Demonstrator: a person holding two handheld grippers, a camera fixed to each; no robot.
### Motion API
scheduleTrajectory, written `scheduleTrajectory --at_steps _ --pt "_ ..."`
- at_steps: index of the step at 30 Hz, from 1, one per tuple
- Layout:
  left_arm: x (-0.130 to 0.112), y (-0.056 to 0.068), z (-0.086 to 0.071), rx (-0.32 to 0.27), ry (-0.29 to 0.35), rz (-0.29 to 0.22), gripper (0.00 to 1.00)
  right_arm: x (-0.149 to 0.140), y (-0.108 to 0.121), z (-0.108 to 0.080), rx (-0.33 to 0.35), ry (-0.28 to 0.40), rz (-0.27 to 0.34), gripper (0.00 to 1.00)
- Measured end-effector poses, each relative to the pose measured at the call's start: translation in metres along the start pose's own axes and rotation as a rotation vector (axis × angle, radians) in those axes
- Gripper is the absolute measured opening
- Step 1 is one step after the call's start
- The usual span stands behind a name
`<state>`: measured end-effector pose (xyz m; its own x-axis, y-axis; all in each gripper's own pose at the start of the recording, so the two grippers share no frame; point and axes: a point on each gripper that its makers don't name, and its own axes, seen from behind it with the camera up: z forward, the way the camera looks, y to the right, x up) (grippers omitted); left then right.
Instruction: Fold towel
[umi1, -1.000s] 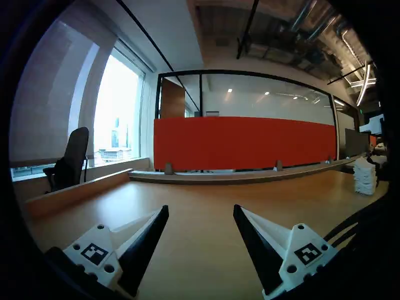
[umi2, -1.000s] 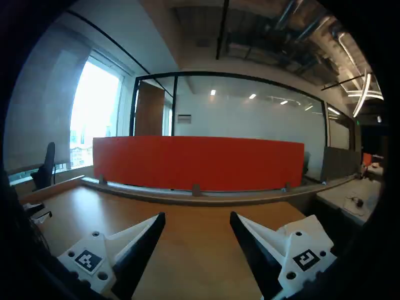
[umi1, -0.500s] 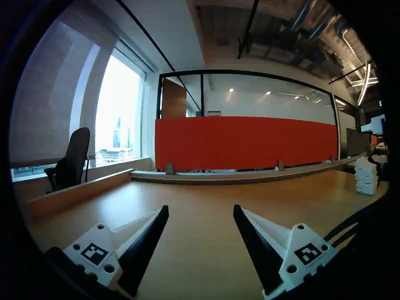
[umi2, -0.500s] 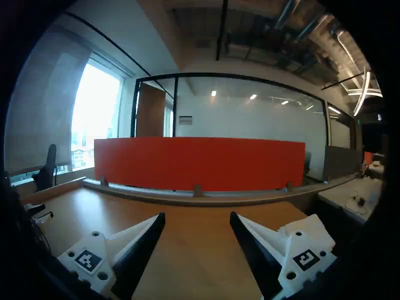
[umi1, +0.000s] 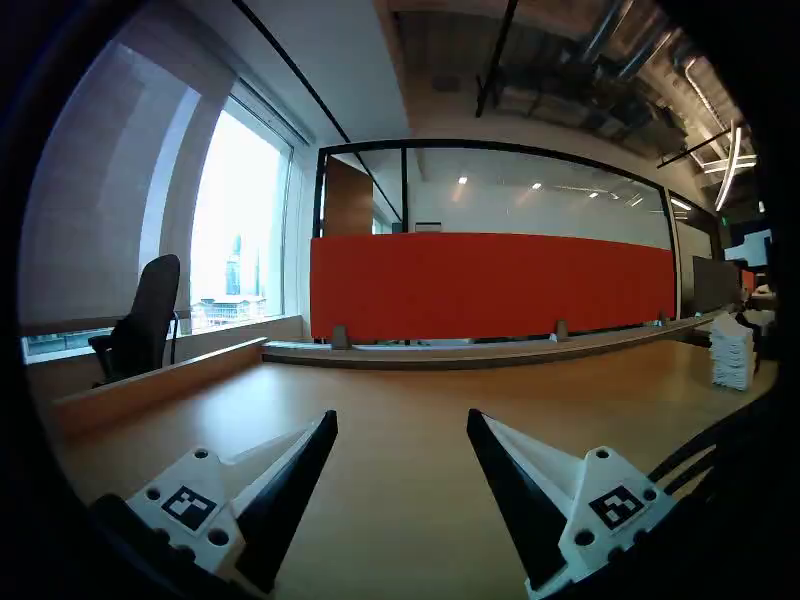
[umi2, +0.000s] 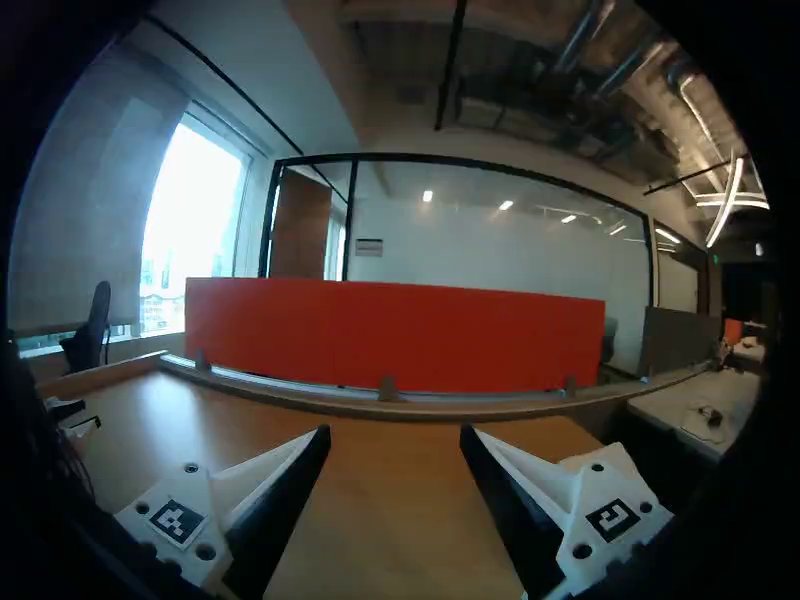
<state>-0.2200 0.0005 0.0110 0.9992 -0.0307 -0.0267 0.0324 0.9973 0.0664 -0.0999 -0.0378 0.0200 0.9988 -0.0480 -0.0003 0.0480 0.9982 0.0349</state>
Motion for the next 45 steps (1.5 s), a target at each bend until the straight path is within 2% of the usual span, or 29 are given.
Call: scheduleTrajectory --at_steps 6,12,15,30,45 --pt "-0.001 0.000 0.001 0.000 0.000 0.000 0.96 -0.008 -0.001 -0.001 -0.006 0.004 -0.053 1.00" --pt "-0.002 0.000 0.001 0.000 0.001 0.000 0.96 -0.028 -0.005 -0.004 -0.005 -0.012 -0.116 1.00" --pt "-0.003 0.000 0.001 0.000 0.001 0.000 0.96 -0.040 -0.008 -0.004 0.007 -0.026 -0.126 1.00" --pt "-0.006 0.001 0.001 0.001 0.002 0.000 0.96 -0.098 0.007 -0.004 -0.002 -0.046 -0.087 1.00" --pt "-0.008 0.001 0.001 0.001 0.003 0.000 0.96 -0.139 0.031 -0.010 -0.028 -0.024 -0.014 1.00"
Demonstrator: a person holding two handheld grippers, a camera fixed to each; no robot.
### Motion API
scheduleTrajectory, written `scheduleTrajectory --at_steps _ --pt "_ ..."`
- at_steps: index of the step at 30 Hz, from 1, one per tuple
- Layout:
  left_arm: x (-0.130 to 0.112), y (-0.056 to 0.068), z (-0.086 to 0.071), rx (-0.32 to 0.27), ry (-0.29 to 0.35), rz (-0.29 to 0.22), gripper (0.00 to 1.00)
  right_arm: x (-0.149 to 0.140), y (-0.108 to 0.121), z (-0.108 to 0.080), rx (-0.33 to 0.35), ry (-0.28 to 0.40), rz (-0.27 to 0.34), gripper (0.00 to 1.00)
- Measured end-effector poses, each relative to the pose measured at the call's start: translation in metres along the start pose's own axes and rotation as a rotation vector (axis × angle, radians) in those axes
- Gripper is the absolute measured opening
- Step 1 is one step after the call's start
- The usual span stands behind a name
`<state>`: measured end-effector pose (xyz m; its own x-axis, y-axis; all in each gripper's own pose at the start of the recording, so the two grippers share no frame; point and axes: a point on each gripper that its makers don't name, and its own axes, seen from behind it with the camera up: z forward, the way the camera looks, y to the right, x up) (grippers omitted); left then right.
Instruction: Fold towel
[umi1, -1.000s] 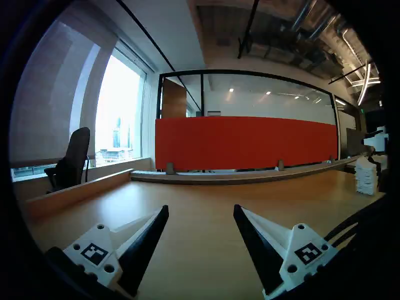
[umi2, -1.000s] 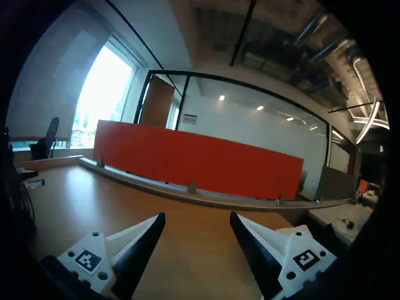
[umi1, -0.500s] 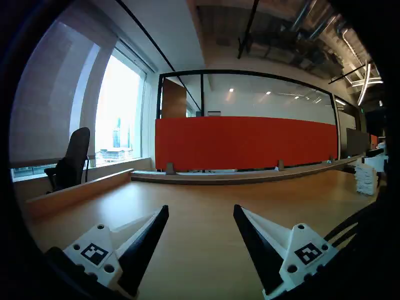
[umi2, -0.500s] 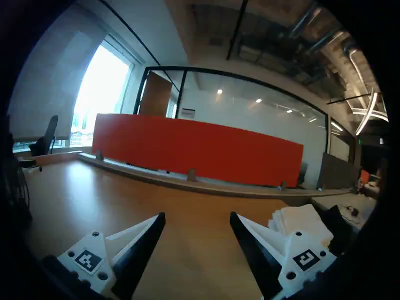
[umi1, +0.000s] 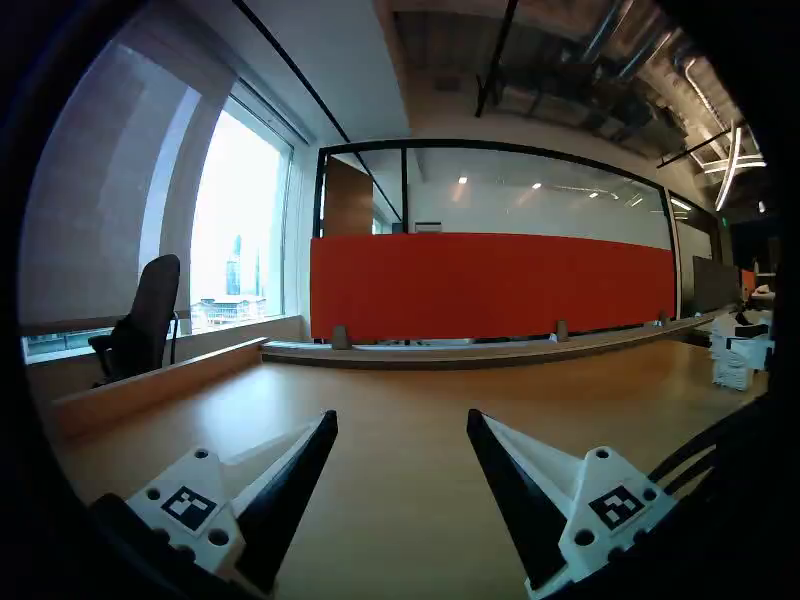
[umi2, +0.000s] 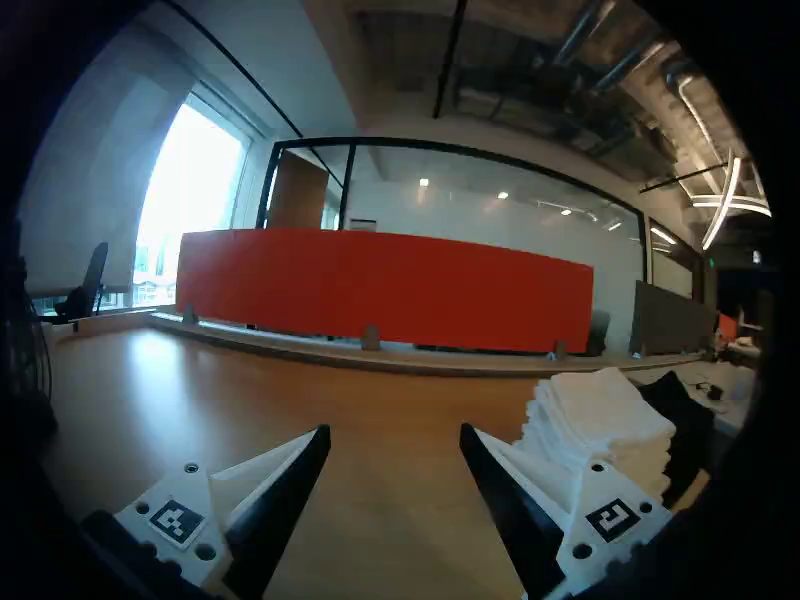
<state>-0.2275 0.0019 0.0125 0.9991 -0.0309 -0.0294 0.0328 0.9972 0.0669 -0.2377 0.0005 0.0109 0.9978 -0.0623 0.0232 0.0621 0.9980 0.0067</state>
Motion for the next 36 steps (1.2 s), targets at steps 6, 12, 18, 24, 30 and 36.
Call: scheduleTrajectory --at_steps 6,12,18,24,30,36 --pt "0.000 0.000 0.000 0.000 0.000 0.000 0.96 0.004 0.007 -0.001 -0.010 0.019 0.038 1.00" --pt "0.000 0.000 0.000 0.000 0.000 0.000 0.96 0.004 0.012 -0.001 -0.019 0.030 0.073 1.00" --pt "0.000 0.000 -0.001 0.000 0.000 0.000 0.96 0.003 0.012 0.001 -0.016 0.033 0.077 1.00" --pt "0.000 0.000 0.000 0.000 0.000 0.000 0.96 0.004 0.013 0.001 -0.017 0.038 0.079 1.00" --pt "0.000 0.000 0.000 0.000 0.000 0.000 0.96 0.004 0.014 0.003 -0.020 0.046 0.081 1.00" --pt "0.000 0.000 0.000 0.000 0.000 0.000 0.96 0.004 0.014 0.004 -0.019 0.048 0.082 1.00"
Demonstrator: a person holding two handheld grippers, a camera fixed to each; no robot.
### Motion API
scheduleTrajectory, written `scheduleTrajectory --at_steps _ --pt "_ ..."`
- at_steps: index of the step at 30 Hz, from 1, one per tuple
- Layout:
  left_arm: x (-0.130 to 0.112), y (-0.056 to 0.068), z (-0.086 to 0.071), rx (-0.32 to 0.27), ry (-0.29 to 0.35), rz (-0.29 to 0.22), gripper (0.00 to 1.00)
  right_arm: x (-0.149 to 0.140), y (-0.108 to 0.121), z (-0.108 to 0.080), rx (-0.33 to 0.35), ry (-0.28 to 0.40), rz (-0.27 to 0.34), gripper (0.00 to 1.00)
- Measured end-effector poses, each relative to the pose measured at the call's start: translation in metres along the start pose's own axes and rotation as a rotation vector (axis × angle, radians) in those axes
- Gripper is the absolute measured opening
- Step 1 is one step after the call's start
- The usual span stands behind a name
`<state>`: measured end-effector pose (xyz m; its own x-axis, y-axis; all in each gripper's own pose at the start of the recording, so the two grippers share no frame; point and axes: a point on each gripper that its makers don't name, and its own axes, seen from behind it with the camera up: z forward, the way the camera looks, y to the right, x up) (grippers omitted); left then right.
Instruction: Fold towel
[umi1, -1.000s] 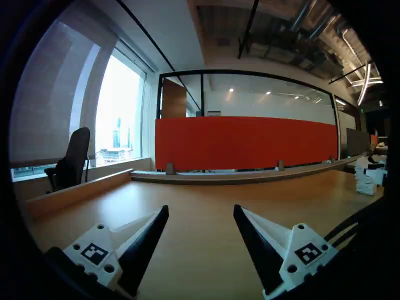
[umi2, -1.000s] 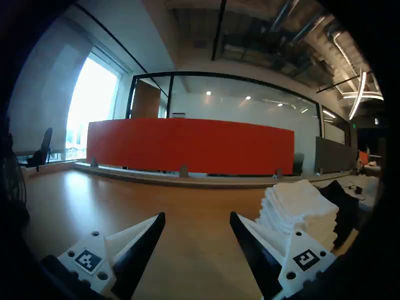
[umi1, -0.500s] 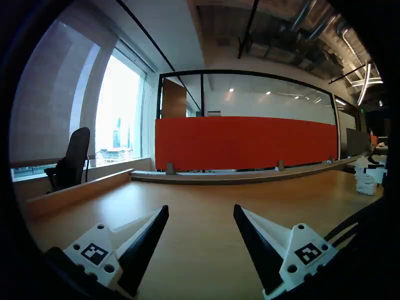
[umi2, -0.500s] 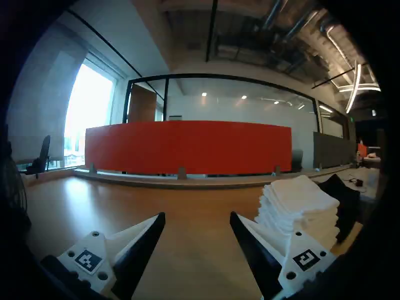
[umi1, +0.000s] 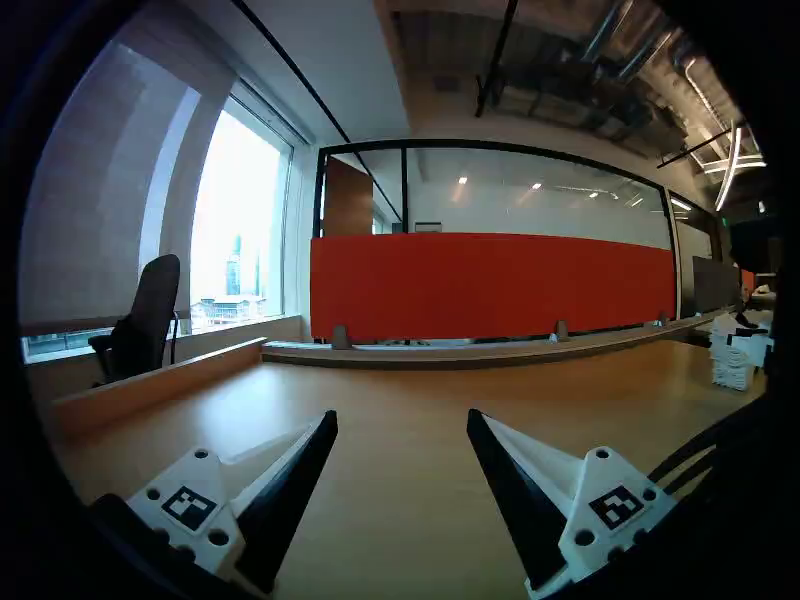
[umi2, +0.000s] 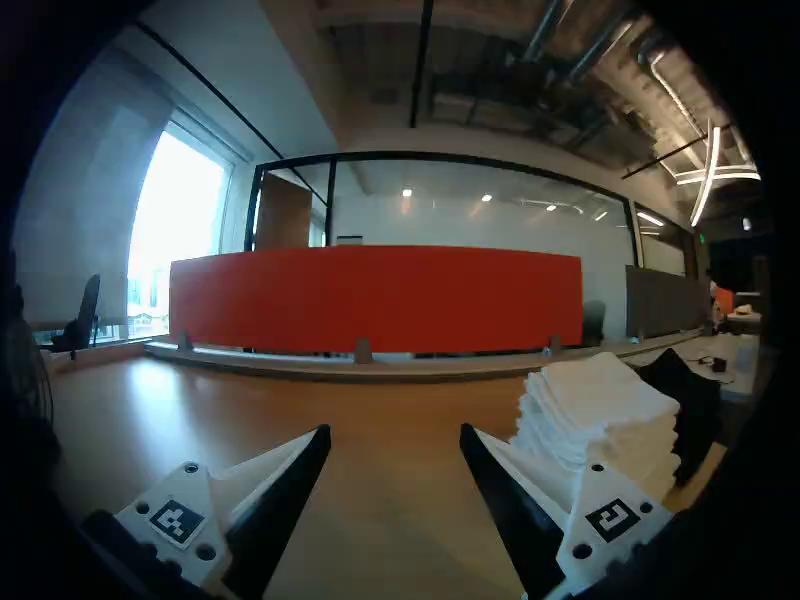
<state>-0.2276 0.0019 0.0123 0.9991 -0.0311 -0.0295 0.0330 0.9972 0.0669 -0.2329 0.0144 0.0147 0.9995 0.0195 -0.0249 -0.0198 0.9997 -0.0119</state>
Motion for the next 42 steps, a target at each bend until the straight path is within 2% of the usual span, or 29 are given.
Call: scheduleTrajectory --at_steps 42 --pt "0.0022 -0.0001 -0.0007 0.000 -0.001 0.000 0.96 0.0021 0.0013 -0.0031 -0.001 0.002 0.002 1.00"
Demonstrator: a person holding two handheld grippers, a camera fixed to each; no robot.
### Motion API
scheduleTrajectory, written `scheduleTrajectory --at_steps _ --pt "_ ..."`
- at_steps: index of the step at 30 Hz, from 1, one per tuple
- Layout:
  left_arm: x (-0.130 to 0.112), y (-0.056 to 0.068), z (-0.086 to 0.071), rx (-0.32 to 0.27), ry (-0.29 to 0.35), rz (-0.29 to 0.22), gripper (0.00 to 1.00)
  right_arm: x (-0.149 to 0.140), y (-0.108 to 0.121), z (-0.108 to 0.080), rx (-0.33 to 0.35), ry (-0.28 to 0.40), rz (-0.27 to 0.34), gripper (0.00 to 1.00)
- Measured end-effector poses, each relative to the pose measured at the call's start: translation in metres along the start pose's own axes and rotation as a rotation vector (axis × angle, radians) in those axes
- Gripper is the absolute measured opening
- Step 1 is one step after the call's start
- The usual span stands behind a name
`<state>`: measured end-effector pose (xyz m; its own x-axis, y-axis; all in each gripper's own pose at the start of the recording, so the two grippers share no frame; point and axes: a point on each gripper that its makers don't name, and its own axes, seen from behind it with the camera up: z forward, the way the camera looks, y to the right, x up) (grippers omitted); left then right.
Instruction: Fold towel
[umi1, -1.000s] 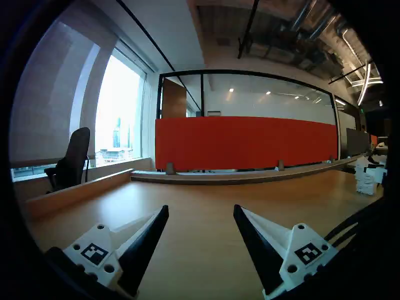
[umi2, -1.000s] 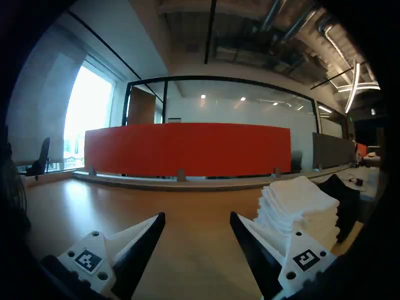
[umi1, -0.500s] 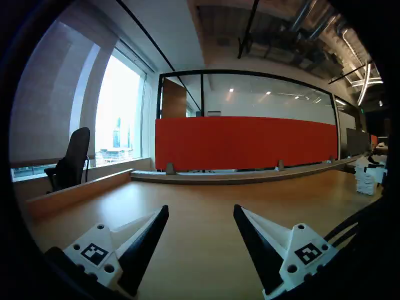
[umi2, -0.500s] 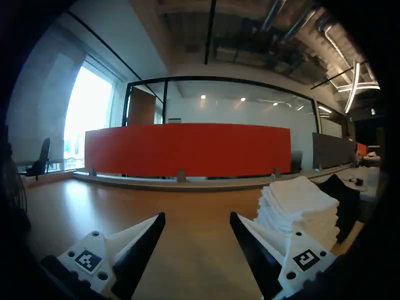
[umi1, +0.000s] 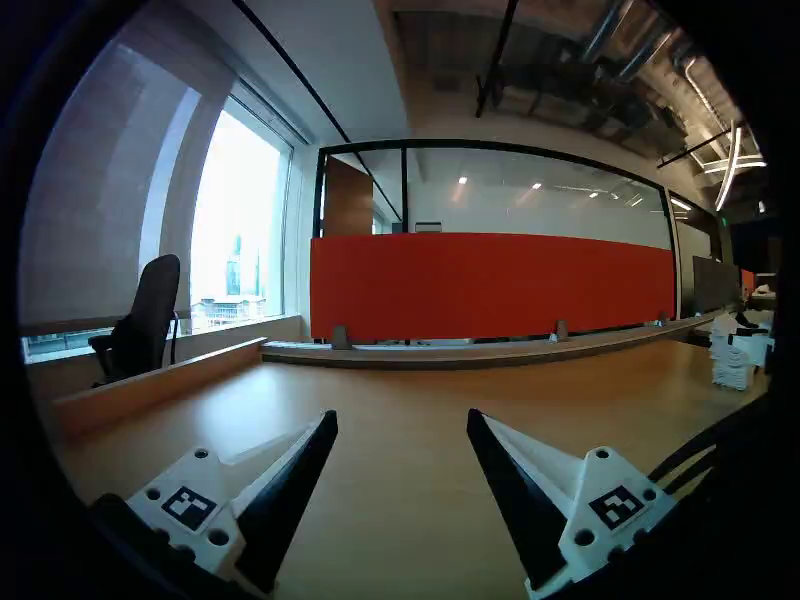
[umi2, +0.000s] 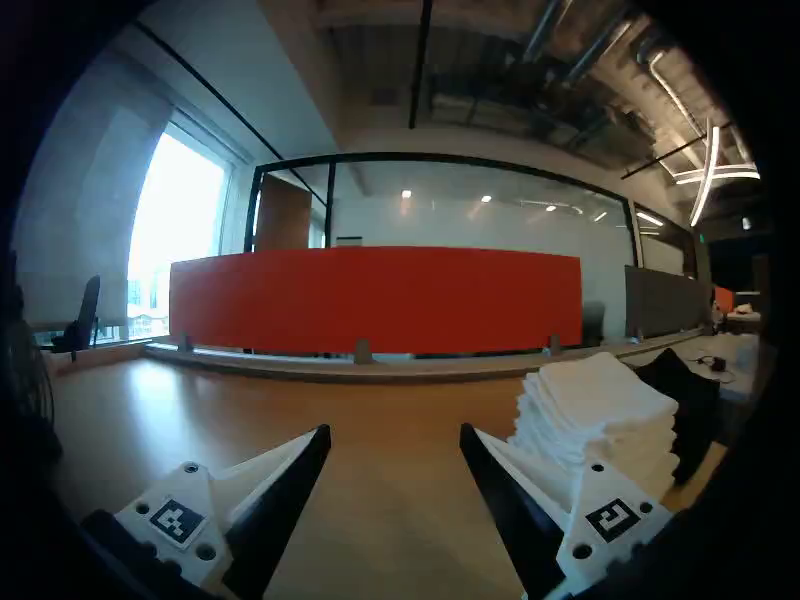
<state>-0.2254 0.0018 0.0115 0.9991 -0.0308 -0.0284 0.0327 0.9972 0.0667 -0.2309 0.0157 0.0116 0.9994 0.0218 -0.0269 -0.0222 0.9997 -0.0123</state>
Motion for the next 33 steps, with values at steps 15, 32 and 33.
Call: scheduleTrajectory --at_steps 15,32,33 --pt "0.0063 -0.0012 -0.0017 0.000 -0.002 0.001 0.96 0.0003 -0.0003 -0.0005 0.000 0.000 0.000 1.00" --pt "0.0082 -0.0020 -0.0027 0.000 -0.003 -0.001 0.96 0.0004 -0.0006 -0.0007 0.000 0.000 0.000 1.00" --pt "0.0082 -0.0021 -0.0027 0.000 -0.003 -0.001 0.96 0.0005 -0.0006 -0.0008 0.000 0.000 0.000 1.00"
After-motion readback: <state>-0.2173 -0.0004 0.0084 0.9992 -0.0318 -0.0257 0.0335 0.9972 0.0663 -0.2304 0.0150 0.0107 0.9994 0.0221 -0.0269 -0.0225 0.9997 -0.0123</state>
